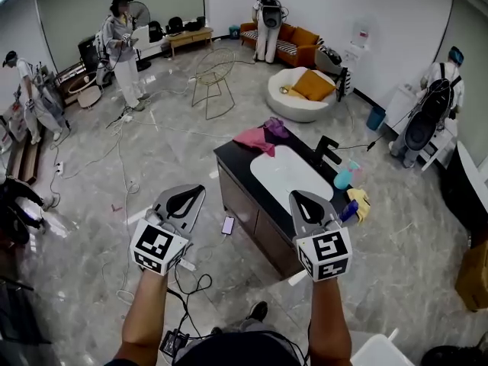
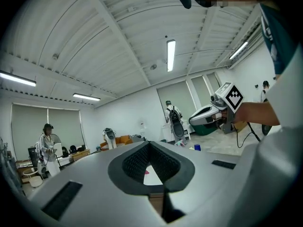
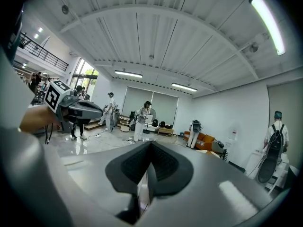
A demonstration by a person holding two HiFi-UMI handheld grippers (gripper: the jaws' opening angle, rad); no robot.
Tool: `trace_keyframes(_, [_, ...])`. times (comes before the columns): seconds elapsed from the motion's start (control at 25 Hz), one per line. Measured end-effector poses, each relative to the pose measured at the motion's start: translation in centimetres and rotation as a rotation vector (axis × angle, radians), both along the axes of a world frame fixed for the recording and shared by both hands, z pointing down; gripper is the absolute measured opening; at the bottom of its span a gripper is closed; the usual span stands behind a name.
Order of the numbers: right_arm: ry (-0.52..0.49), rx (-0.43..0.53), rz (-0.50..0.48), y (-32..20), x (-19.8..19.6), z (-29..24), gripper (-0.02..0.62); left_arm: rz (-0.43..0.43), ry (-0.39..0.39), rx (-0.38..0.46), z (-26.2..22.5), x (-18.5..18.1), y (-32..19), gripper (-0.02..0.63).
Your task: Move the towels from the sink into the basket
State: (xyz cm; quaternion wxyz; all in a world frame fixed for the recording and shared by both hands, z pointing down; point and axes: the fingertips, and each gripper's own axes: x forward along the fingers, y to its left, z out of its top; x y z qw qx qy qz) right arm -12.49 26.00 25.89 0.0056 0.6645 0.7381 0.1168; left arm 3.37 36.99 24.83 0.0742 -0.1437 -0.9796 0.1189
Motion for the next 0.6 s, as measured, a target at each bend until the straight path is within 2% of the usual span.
trace_keyframes(0.6, [0.054,0.004,-0.099,3.7,-9.5,3.0,0.009,-0.078,0.058,-0.013,1.7,-9.4,1.7,0.006])
